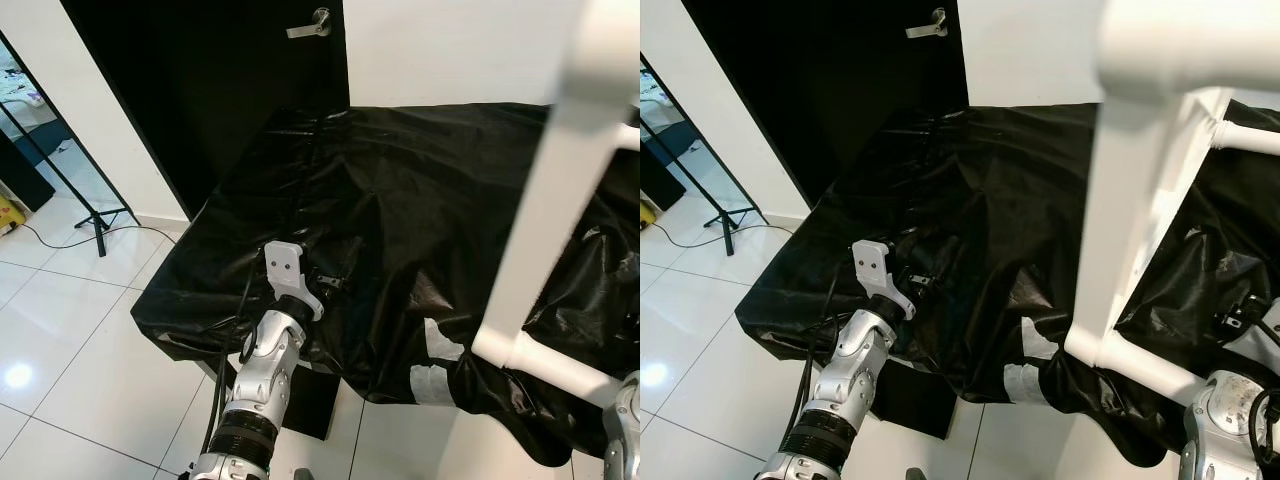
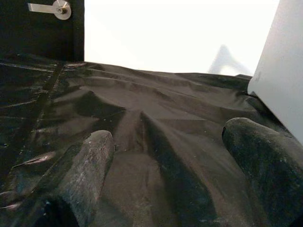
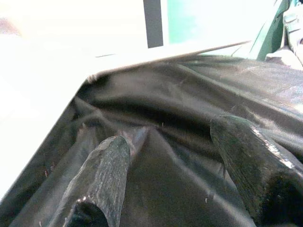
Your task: Building children table
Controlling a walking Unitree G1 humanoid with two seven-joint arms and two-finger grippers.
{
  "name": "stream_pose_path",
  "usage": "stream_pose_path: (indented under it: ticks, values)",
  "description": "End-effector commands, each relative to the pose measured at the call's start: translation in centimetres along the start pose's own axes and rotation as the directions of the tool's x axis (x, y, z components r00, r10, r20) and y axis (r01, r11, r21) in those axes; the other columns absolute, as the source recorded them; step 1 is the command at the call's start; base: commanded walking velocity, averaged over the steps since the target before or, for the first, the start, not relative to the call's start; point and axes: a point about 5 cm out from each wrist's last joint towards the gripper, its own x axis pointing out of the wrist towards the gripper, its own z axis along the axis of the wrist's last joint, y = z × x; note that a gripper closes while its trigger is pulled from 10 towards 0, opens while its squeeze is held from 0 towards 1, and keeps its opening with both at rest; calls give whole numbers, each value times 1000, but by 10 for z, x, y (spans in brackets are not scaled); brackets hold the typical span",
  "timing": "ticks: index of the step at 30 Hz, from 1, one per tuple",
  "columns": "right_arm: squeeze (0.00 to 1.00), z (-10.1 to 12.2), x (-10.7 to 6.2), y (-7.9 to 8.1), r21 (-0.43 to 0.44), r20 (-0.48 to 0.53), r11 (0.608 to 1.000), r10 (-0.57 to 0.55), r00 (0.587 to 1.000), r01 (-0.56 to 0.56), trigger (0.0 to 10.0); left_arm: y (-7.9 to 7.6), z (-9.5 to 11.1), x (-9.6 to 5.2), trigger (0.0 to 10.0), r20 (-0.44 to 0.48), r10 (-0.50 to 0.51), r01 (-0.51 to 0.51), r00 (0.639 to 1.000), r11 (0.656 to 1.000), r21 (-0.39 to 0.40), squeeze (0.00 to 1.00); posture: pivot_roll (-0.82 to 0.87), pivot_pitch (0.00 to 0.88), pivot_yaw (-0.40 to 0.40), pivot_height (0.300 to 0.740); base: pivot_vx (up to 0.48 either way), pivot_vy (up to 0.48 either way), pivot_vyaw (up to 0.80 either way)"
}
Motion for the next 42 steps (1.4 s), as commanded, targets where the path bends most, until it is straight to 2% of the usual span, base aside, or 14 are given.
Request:
stream_pose_path:
  ticks: [1,10,19,42]
  values:
    - [0,-5,-2,1,6,-33,1000,-1,999,2,10000,0,-2,-3,10000,-11,-33,33,999,999,3,0,34,0,105,740,0,0,0]
    - [0,-8,-3,4,15,-62,1000,12,998,-11,10000,0,-2,-3,10000,-15,-38,38,999,999,4,0,34,0,106,740,0,0,-622]
    - [0,-9,-4,4,18,-72,1000,10,997,-9,10000,0,-2,-3,10000,-16,-38,38,999,999,8,0,36,0,108,740,0,0,0]
    - [0,-11,-4,7,30,-83,999,27,996,-25,10000,1,-2,-4,10000,-19,-40,40,999,999,13,0,42,0,110,740,0,0,-792]
